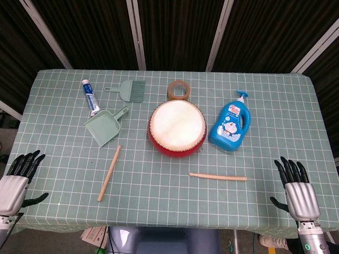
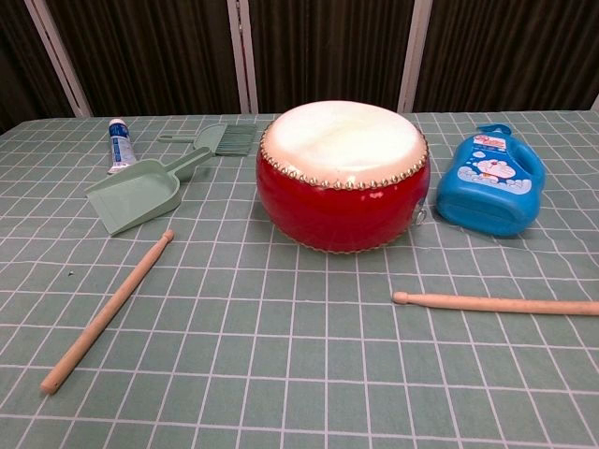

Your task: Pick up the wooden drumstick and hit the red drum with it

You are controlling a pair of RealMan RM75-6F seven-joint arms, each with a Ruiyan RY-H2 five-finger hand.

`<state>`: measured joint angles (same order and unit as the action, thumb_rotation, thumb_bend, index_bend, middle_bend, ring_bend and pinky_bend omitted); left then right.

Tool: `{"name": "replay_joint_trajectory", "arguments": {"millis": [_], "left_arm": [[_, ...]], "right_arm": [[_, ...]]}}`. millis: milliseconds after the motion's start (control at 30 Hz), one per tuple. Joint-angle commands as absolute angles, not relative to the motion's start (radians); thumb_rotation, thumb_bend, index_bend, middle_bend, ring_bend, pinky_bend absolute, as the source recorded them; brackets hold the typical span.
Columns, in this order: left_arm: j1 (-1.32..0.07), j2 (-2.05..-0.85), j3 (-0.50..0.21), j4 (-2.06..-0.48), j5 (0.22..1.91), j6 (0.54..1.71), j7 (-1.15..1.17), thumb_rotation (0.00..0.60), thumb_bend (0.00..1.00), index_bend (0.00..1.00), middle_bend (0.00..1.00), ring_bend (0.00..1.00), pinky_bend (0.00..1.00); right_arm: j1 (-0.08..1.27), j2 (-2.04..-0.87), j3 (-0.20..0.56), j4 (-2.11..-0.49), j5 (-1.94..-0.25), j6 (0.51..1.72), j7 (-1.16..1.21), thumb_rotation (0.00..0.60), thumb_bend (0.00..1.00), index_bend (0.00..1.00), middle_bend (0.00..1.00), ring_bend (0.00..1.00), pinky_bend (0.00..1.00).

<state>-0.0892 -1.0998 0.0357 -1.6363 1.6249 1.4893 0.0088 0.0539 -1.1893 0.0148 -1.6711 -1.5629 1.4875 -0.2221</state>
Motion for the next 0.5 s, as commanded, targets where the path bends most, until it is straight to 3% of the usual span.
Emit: {"name": "replay_joint_trajectory", "arguments": {"millis": [33, 500], "left_arm": [[-0.089, -1.1, 0.035, -1.637, 1.624, 1.49, 0.009, 0.6, 0.0, 0.0, 0.0, 0.0, 0.01], [-0.089, -1.102, 0.035, -1.634, 1.622, 1.487, 0.01, 0.6, 0.0, 0.0, 0.0, 0.0, 0.01]], "right_arm": [[0.054, -1.189, 0.015, -1.67, -1.564, 1.487, -0.221, 0.6, 0.13, 0.0, 0.0, 0.0, 0.0], [0.058, -1.188, 0.018, -1.685, -1.563, 1.484, -0.218, 0.6, 0.13, 0.0, 0.0, 0.0, 0.0]]}}
